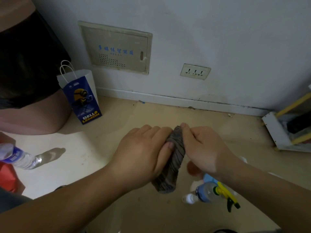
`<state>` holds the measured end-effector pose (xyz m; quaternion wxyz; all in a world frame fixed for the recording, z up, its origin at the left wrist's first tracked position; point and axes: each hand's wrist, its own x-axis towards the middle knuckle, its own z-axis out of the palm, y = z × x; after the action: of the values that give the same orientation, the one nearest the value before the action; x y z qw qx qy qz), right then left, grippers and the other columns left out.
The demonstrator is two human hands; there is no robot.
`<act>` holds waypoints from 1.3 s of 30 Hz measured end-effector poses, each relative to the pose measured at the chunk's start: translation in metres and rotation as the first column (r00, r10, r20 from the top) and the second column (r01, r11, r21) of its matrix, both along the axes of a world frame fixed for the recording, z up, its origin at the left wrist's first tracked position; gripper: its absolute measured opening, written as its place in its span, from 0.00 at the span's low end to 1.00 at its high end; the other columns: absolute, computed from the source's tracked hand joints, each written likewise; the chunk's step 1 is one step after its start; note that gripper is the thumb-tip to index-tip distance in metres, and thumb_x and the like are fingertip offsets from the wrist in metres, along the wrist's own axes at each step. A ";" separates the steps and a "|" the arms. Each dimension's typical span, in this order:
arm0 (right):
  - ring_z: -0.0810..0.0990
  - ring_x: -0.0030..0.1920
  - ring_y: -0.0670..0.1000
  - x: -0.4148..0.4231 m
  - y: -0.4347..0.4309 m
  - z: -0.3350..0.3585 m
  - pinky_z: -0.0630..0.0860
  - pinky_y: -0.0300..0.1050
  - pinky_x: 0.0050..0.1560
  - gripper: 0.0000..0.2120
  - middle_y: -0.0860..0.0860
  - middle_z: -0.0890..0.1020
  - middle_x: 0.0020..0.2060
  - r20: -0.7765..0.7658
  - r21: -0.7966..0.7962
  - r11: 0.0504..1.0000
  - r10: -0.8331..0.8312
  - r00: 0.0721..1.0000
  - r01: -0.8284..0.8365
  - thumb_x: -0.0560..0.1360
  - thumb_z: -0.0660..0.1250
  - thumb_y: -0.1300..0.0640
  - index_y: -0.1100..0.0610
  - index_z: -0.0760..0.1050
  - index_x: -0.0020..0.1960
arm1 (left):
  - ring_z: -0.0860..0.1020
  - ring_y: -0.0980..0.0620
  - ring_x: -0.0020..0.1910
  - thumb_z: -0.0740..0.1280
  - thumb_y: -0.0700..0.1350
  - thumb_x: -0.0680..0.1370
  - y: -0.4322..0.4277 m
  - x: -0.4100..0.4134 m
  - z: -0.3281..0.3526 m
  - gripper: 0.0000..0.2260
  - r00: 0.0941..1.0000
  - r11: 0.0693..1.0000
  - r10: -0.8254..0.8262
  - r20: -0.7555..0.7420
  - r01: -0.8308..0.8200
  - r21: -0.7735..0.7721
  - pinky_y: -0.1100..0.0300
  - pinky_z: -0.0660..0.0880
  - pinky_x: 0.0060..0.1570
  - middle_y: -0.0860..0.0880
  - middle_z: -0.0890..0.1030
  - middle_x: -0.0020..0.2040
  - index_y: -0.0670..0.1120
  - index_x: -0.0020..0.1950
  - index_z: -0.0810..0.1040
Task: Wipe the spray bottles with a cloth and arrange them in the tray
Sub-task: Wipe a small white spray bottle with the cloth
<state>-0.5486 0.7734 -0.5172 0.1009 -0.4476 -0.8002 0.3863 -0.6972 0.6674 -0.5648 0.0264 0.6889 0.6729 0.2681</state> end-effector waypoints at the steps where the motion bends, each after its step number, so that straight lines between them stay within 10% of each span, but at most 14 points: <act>1: 0.62 0.23 0.47 0.001 0.002 0.000 0.61 0.39 0.25 0.28 0.46 0.63 0.20 -0.015 0.027 1.000 0.009 1.000 -0.009 0.84 0.55 0.47 0.55 0.63 0.27 | 0.75 0.48 0.41 0.50 0.56 0.85 0.004 -0.006 -0.002 0.17 0.996 0.998 0.047 0.070 -0.043 -0.052 0.47 0.73 0.43 0.51 0.79 0.43 0.51 0.56 0.77; 4: 0.63 0.24 0.46 0.006 0.011 -0.006 0.61 0.39 0.26 0.27 0.46 0.64 0.21 -0.042 0.114 0.993 -0.002 0.999 0.007 0.84 0.55 0.47 0.55 0.63 0.28 | 0.80 0.49 0.45 0.50 0.56 0.87 0.015 -0.020 -0.005 0.21 0.818 0.934 0.311 0.484 -0.170 -0.314 0.46 0.78 0.52 0.50 0.83 0.44 0.50 0.51 0.80; 7: 0.64 0.27 0.45 0.009 0.018 -0.011 0.61 0.37 0.28 0.25 0.46 0.64 0.24 -0.091 0.183 0.983 0.022 0.996 -0.005 0.84 0.56 0.48 0.55 0.63 0.31 | 0.85 0.44 0.45 0.56 0.56 0.86 0.014 -0.015 -0.001 0.20 0.269 0.798 0.584 0.766 -0.016 -0.603 0.49 0.81 0.52 0.43 0.87 0.47 0.47 0.51 0.85; 9: 0.64 0.28 0.45 0.009 0.021 -0.013 0.61 0.38 0.30 0.25 0.48 0.65 0.27 -0.101 0.149 0.989 0.009 0.995 0.006 0.84 0.57 0.46 0.60 0.64 0.33 | 0.86 0.41 0.42 0.57 0.58 0.85 0.012 -0.009 0.003 0.21 0.106 0.772 0.624 0.774 0.071 -0.632 0.48 0.83 0.45 0.40 0.87 0.45 0.46 0.53 0.84; 14: 0.61 0.21 0.50 0.009 0.024 -0.005 0.59 0.38 0.26 0.36 0.51 0.66 0.22 0.149 -0.418 0.886 -0.152 0.977 0.202 0.77 0.53 0.27 0.57 0.68 0.29 | 0.77 0.56 0.37 0.51 0.55 0.87 0.009 -0.011 -0.001 0.17 0.720 0.963 0.264 0.642 -0.232 -0.136 0.58 0.71 0.38 0.55 0.79 0.39 0.52 0.46 0.75; 16: 0.59 0.22 0.50 0.010 0.021 -0.011 0.57 0.43 0.30 0.33 0.52 0.64 0.22 0.133 -0.461 0.861 -0.173 0.976 0.216 0.78 0.55 0.30 0.54 0.65 0.26 | 0.78 0.54 0.37 0.51 0.56 0.86 0.004 -0.013 -0.002 0.15 0.798 0.985 0.132 0.587 -0.174 0.015 0.55 0.73 0.36 0.56 0.79 0.41 0.52 0.49 0.73; 19: 0.61 0.26 0.52 0.009 0.017 -0.014 0.61 0.47 0.36 0.26 0.55 0.65 0.26 0.035 -0.289 0.930 -0.226 0.974 0.226 0.82 0.56 0.41 0.57 0.66 0.31 | 0.79 0.52 0.39 0.52 0.58 0.85 0.001 -0.003 0.007 0.18 0.673 0.984 0.157 0.723 -0.167 -0.058 0.51 0.77 0.40 0.51 0.80 0.43 0.49 0.52 0.76; 22: 0.63 0.28 0.51 0.010 0.016 -0.011 0.60 0.42 0.30 0.26 0.54 0.64 0.26 -0.044 -0.104 0.978 -0.186 0.981 0.181 0.84 0.56 0.47 0.57 0.64 0.30 | 0.84 0.50 0.43 0.57 0.58 0.86 0.004 0.000 0.017 0.19 0.074 0.887 0.457 0.886 -0.100 -0.450 0.53 0.79 0.48 0.49 0.87 0.43 0.47 0.56 0.82; 26: 0.63 0.25 0.49 0.013 0.013 -0.009 0.60 0.39 0.24 0.28 0.50 0.63 0.22 -0.116 -0.003 0.995 -0.099 0.988 0.099 0.85 0.56 0.49 0.58 0.65 0.28 | 0.78 0.48 0.21 0.55 0.44 0.86 -0.001 -0.005 0.024 0.18 -0.170 0.865 0.501 0.849 0.121 -0.486 0.62 0.76 0.22 0.41 0.80 0.28 0.36 0.46 0.79; 31: 0.63 0.24 0.46 0.015 0.024 -0.009 0.63 0.45 0.27 0.28 0.48 0.65 0.21 -0.092 0.176 0.984 -0.013 0.996 0.029 0.83 0.58 0.48 0.58 0.63 0.27 | 0.83 0.43 0.32 0.60 0.51 0.86 0.001 -0.020 0.004 0.21 0.030 0.810 0.586 0.810 -0.007 -0.586 0.55 0.76 0.39 0.40 0.86 0.38 0.39 0.46 0.85; 36: 0.72 0.29 0.57 0.019 0.027 -0.012 0.73 0.58 0.34 0.27 0.55 0.71 0.25 -0.014 0.294 0.956 -0.023 1.000 0.026 0.80 0.55 0.41 0.59 0.68 0.31 | 0.82 0.42 0.42 0.59 0.62 0.83 0.011 -0.031 0.003 0.27 -0.026 0.773 0.621 0.784 -0.150 -0.617 0.52 0.77 0.44 0.38 0.86 0.47 0.40 0.55 0.82; 39: 0.70 0.28 0.53 0.018 0.025 -0.014 0.72 0.56 0.34 0.27 0.52 0.70 0.24 0.028 0.297 0.955 -0.028 0.999 0.019 0.80 0.54 0.40 0.57 0.67 0.30 | 0.78 0.52 0.44 0.54 0.62 0.85 0.007 -0.018 0.013 0.23 0.314 0.919 0.393 0.864 -0.145 -0.365 0.59 0.74 0.44 0.52 0.81 0.45 0.46 0.57 0.80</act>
<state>-0.5304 0.7989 -0.5308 0.1589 -0.4428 -0.8453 0.2534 -0.7149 0.6740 -0.5519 0.4298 0.2873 0.6707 0.5319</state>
